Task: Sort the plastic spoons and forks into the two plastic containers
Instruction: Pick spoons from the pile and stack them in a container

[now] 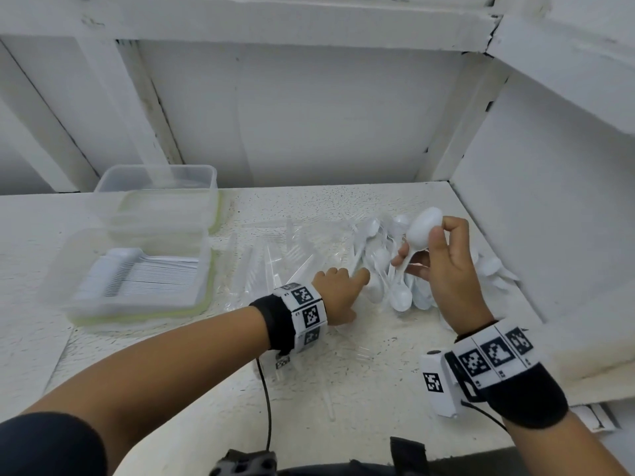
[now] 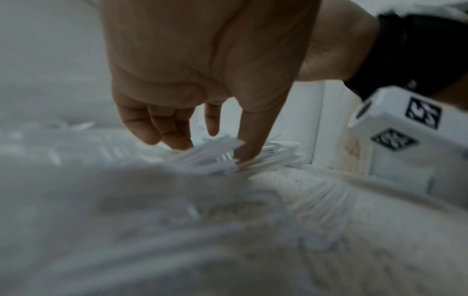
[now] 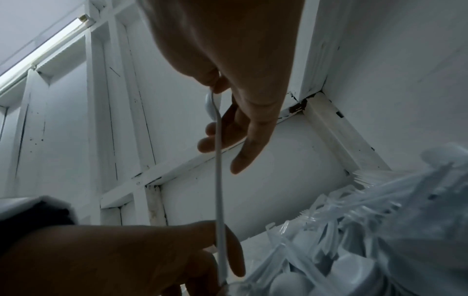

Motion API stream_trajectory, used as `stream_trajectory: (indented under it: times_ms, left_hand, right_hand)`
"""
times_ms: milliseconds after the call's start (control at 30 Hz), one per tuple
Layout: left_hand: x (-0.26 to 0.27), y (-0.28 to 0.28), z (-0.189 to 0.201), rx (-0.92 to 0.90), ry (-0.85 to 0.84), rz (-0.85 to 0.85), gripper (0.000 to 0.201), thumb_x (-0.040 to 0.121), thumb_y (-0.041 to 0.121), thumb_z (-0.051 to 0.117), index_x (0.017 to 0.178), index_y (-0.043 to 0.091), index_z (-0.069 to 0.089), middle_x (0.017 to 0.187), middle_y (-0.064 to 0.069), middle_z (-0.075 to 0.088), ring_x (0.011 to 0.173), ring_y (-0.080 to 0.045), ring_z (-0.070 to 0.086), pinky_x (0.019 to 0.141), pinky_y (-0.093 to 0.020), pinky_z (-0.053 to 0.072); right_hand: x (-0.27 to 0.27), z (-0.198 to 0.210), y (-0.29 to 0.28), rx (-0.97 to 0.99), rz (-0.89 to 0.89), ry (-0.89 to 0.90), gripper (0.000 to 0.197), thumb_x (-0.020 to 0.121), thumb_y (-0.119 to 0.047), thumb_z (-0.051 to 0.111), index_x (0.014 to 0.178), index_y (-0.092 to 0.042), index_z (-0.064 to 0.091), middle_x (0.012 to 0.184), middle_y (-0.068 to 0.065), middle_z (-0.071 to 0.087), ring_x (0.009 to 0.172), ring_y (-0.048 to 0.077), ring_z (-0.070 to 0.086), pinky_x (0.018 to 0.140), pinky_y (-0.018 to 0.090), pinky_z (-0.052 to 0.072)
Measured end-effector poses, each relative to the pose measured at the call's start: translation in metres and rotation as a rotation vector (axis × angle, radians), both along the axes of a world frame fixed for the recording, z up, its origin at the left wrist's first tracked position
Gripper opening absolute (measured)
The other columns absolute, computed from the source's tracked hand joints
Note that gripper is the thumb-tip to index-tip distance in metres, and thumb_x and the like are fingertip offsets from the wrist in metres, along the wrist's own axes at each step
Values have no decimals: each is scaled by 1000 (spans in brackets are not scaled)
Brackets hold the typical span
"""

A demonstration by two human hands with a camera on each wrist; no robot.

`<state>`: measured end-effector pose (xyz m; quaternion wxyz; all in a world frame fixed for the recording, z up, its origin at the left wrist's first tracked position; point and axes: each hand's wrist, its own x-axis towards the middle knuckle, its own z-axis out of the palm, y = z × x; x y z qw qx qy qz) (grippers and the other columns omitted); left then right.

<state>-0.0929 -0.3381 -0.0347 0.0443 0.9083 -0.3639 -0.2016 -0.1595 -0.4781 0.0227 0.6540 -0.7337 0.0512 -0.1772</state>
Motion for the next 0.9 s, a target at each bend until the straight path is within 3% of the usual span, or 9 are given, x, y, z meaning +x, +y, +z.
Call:
stream_trajectory:
  times_ms: [133,233,333,433,533,600,700,767,900]
  left_hand:
    - [-1,-2,-3,-90,105,151,45,92,32,49,130,14,32,120,-12,52,111,-30,45,92,-38,36]
    - [1,-3,-3,-132,125,213,31,96,21,37,125,12,37,113,-11,58,105,-28,48,82,-34,33]
    - [4,-2,-4,-180,267,272,28,92,18,44,120,14,40,101,-6,60,95,-24,53,81,-32,33]
    - [4,-1,-4,-216,341,308,28,89,20,51,116,16,43,99,-1,58,95,-22,55,91,-36,36]
    - [3,1,-2,-262,357,316,30,89,18,52,117,15,42,96,0,55,91,-21,53,91,-36,40]
    - [4,6,0,-301,341,326,29,90,15,50,118,13,42,93,-2,54,86,-20,52,84,-34,43]
    - [9,16,7,-295,273,307,26,92,14,45,118,12,42,92,-6,57,80,-21,54,70,-31,45]
    - [12,22,12,-188,183,249,25,94,16,41,119,13,44,102,-8,59,87,-22,56,72,-31,44]
    - [4,23,18,18,-87,143,32,95,17,39,126,11,44,123,-12,45,108,-29,46,86,-36,43]
  right_hand:
    - [2,-10,-4,-86,-12,26,19,102,-25,26,93,-30,42,71,4,48,57,16,50,58,31,50]
    - [2,-17,-9,-151,-9,71,18,101,-26,31,94,-30,47,72,0,45,56,6,41,53,19,40]
    - [0,-25,-13,-270,16,142,15,97,-17,46,101,-30,52,77,-6,48,59,-1,42,59,12,40]
    - [-3,-34,-15,-375,54,221,32,92,-5,51,115,-27,55,85,-16,49,63,-2,45,66,10,39]
    - [-5,-40,-19,-498,35,310,37,92,-7,52,126,-20,48,83,-10,49,70,2,47,65,9,38]
    - [-7,-42,-24,-659,49,418,39,91,-13,57,128,-17,45,79,1,55,70,11,53,59,11,37]
    - [-10,-51,-29,-1020,185,539,23,90,-18,58,112,-11,58,91,9,64,81,19,57,65,24,35]
    - [-13,-59,-30,-1196,251,546,15,91,-16,53,103,-11,61,89,4,55,81,19,53,66,25,34]
    - [-12,-63,-31,-1372,245,562,20,93,-10,45,104,-5,61,90,1,35,73,20,45,60,26,32]
